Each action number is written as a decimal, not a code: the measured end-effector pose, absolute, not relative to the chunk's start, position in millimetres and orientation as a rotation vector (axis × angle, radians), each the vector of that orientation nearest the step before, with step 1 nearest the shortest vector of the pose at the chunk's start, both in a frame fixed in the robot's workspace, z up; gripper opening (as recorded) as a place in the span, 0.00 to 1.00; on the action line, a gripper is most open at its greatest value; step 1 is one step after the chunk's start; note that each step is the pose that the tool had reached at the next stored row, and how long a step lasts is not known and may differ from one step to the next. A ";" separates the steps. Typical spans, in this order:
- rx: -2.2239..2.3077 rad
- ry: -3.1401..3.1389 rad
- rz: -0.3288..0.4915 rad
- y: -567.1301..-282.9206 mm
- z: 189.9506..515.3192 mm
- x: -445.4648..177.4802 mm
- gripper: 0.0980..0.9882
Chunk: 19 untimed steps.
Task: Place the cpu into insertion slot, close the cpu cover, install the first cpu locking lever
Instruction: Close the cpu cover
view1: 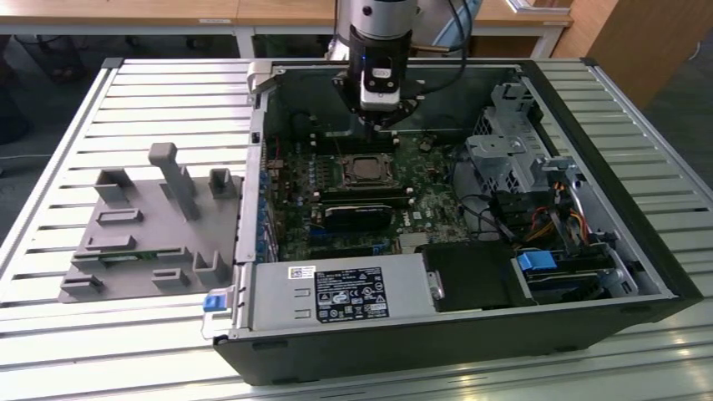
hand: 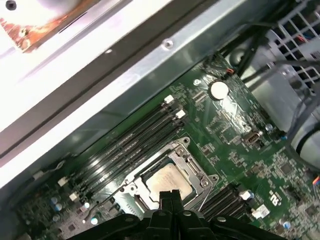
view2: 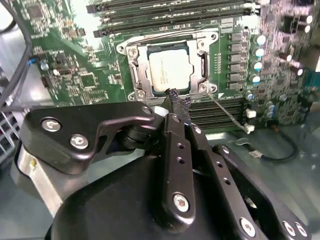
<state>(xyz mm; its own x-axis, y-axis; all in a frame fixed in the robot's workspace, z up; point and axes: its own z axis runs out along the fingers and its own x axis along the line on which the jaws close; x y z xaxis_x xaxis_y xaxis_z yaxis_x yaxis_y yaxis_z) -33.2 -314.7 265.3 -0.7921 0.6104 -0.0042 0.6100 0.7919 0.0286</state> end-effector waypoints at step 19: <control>0.477 3.096 0.043 -314.7 264.4 -33.3 0.01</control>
<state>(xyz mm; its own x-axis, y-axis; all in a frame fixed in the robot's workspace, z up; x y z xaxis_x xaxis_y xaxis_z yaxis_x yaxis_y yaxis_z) -33.3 -314.7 264.4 -0.9537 0.3008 -0.0042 0.3006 0.9533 0.0284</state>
